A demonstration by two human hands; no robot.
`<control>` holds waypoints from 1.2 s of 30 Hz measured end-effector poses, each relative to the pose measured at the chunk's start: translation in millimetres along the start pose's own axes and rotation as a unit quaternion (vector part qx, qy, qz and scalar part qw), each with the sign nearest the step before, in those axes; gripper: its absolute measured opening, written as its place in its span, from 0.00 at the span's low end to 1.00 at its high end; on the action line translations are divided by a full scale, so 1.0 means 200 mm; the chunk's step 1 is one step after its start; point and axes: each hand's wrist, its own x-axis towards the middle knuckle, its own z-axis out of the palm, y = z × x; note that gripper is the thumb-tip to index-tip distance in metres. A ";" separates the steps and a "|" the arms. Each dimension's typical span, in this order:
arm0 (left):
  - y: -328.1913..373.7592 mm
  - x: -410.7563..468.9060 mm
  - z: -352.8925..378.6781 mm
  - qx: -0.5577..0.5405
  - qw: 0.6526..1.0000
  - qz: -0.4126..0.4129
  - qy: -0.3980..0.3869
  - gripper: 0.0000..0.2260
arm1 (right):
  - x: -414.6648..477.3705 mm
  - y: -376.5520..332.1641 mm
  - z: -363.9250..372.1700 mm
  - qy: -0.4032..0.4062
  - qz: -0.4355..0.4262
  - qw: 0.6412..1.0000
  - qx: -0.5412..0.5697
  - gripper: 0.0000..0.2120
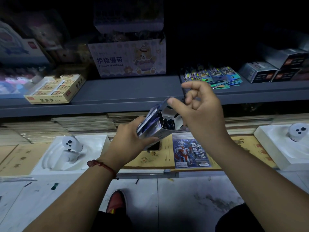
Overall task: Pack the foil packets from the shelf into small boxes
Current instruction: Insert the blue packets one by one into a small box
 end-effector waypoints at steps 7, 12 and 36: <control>0.02 -0.01 0.01 0.005 1.000 0.002 0.007 0.23 | -0.06 0.02 0.07 -0.063 0.010 0.997 -0.045 0.11; 0.02 -0.01 0.00 -0.021 0.999 -0.021 0.020 0.20 | -0.04 0.02 0.07 -0.014 -0.006 0.998 -0.059 0.12; -0.05 0.01 -0.02 -0.073 0.994 -0.054 0.060 0.22 | 0.04 -0.04 -0.10 0.150 -0.046 0.985 0.076 0.02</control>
